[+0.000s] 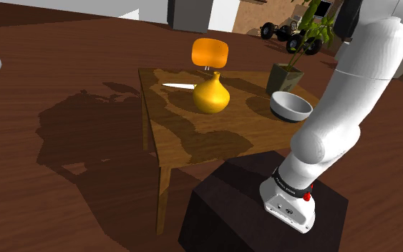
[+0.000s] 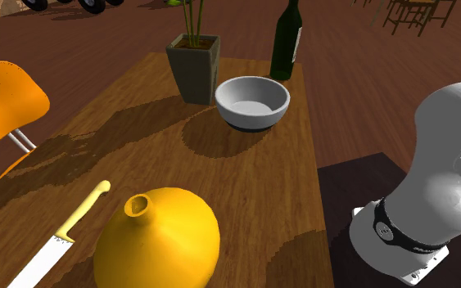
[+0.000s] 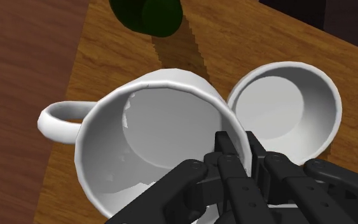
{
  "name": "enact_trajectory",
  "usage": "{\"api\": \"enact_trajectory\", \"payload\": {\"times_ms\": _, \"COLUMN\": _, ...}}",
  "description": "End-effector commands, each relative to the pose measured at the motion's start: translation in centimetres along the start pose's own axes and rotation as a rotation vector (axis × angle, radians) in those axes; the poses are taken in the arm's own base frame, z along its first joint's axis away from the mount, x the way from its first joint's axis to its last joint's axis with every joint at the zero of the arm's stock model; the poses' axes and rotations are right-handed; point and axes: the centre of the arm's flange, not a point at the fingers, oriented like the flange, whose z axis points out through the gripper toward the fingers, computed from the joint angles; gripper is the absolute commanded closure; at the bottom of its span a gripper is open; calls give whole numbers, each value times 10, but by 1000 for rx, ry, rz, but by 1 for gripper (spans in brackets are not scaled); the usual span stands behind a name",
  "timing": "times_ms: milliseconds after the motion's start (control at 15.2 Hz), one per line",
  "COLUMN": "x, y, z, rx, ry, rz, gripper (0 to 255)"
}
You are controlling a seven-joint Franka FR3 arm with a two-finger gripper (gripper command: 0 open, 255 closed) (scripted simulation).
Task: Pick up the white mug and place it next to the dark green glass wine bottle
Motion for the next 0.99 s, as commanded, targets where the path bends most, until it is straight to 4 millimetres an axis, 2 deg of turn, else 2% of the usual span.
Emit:
{"api": "enact_trajectory", "payload": {"times_ms": 0, "x": 0, "y": 0, "z": 10, "rx": -1, "ry": 0, "rz": 0, "gripper": 255}}
{"api": "enact_trajectory", "payload": {"times_ms": 924, "x": 2, "y": -4, "z": 84, "rx": -1, "ry": 0, "rz": 0, "gripper": 255}}
